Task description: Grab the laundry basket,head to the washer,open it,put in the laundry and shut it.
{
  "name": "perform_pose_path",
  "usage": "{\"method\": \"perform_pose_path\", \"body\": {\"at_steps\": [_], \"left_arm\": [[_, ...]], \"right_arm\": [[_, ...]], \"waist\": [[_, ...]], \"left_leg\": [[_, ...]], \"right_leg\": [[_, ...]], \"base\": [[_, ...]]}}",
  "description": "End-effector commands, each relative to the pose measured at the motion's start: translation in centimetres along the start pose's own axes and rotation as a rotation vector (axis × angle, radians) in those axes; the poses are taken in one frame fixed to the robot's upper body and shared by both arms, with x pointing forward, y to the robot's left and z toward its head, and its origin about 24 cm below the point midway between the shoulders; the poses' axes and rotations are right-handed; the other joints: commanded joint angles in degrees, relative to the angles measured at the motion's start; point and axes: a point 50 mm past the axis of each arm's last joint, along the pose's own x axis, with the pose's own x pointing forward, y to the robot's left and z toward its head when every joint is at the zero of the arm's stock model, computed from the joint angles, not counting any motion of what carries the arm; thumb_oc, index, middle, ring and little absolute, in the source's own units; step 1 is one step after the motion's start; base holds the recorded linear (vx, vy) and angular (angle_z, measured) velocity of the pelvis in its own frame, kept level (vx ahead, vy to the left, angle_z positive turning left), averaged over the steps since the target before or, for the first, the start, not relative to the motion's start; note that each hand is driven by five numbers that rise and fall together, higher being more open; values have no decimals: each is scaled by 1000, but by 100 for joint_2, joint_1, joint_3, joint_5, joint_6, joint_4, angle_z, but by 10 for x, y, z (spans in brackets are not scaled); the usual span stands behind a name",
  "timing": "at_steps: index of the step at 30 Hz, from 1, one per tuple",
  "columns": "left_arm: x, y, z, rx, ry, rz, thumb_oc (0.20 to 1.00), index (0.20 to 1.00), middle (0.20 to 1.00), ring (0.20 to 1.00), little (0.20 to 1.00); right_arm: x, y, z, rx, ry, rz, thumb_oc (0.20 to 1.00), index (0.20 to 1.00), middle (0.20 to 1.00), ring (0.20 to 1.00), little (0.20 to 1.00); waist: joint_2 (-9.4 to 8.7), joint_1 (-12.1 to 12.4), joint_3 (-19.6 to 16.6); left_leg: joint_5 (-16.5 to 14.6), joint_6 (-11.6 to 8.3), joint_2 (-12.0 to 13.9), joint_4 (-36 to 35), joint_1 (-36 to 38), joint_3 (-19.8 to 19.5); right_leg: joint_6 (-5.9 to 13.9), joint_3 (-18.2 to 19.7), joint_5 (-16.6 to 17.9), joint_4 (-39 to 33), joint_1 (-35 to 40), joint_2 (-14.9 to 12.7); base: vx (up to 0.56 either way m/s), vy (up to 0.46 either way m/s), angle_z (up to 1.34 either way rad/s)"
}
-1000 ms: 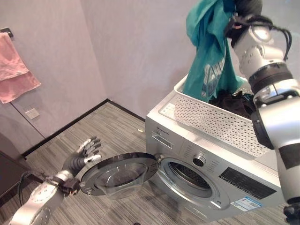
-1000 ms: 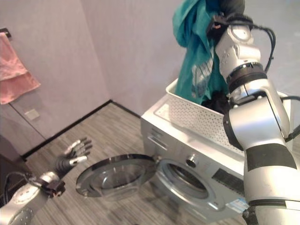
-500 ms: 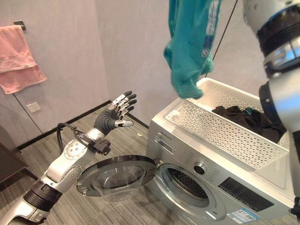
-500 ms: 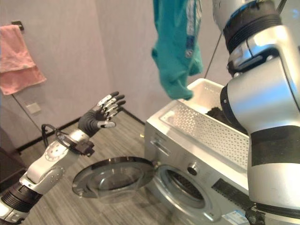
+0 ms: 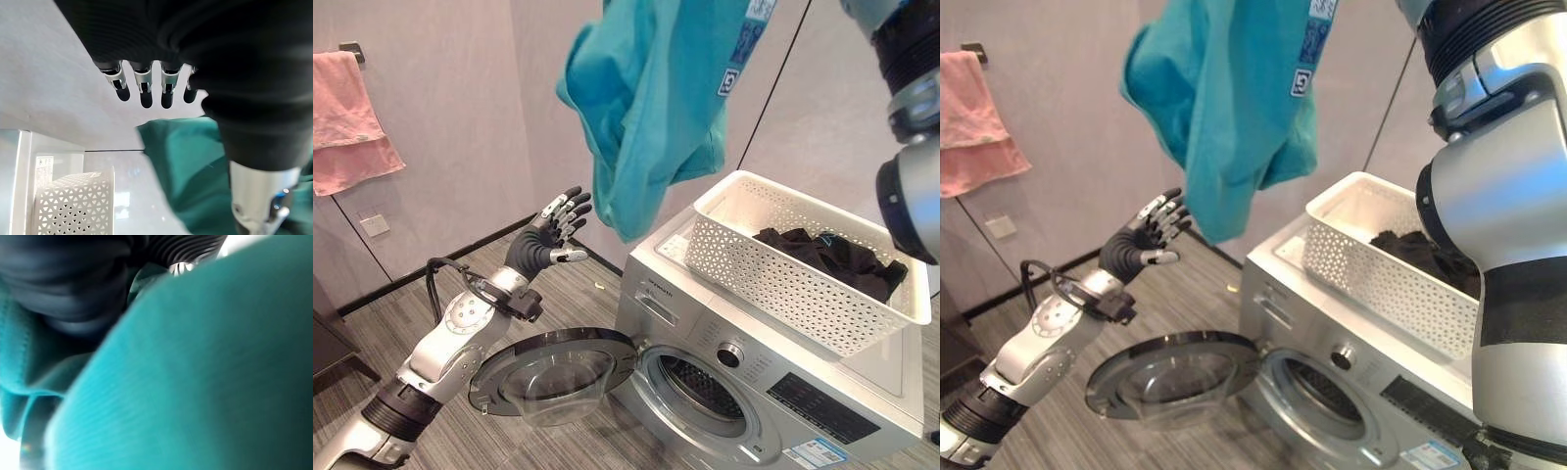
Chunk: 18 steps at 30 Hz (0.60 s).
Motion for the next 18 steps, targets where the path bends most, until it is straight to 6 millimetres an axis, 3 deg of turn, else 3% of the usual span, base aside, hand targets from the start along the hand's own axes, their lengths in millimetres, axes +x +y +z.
{"method": "perform_pose_path", "body": {"at_steps": [1,2,5,7,12,18], "left_arm": [[16,-9,37,10,-208,-37,1000,1000,1000,1000,1000],[21,-14,40,-8,-232,-43,1000,1000,1000,1000,1000],[50,-41,65,-72,-364,-96,1000,1000,1000,1000,1000],[62,-49,75,-67,-405,-100,1000,1000,1000,1000,1000],[79,-64,86,-71,-443,-114,1000,1000,1000,1000,1000],[91,-85,90,-138,-441,-186,1000,1000,1000,1000,1000]], "right_arm": [[4,-1,13,157,-47,-33,200,200,200,200,200],[-1,8,-2,207,-6,-12,200,200,200,200,200],[-46,90,-49,407,123,268,200,200,200,200,200],[-65,110,-54,500,141,348,200,200,200,200,200],[-91,128,-45,596,109,469,200,200,200,200,200],[-91,128,-51,577,143,469,200,200,200,200,200]], "waist": [[-180,-78,-220],[-170,-95,-200],[-38,-309,-64],[31,-382,-20],[130,-477,56],[143,-508,73]], "left_leg": [[-12,-128,-36,27,-38,226],[-10,-128,-32,27,-26,240],[19,-137,-12,27,-10,393],[27,-149,0,27,-8,470],[34,-160,16,27,3,566],[43,-163,25,27,2,632]], "right_leg": [[256,271,226,-2,180,-93],[245,278,228,1,183,-91],[201,409,249,13,142,-80],[195,468,262,16,123,-84],[189,547,279,20,84,-98],[187,618,304,8,59,-86]], "base": [[-20,-4,-8],[-37,-9,-7],[-74,-20,-10],[-49,-6,-23],[-33,0,-11],[-17,-8,-9]]}}
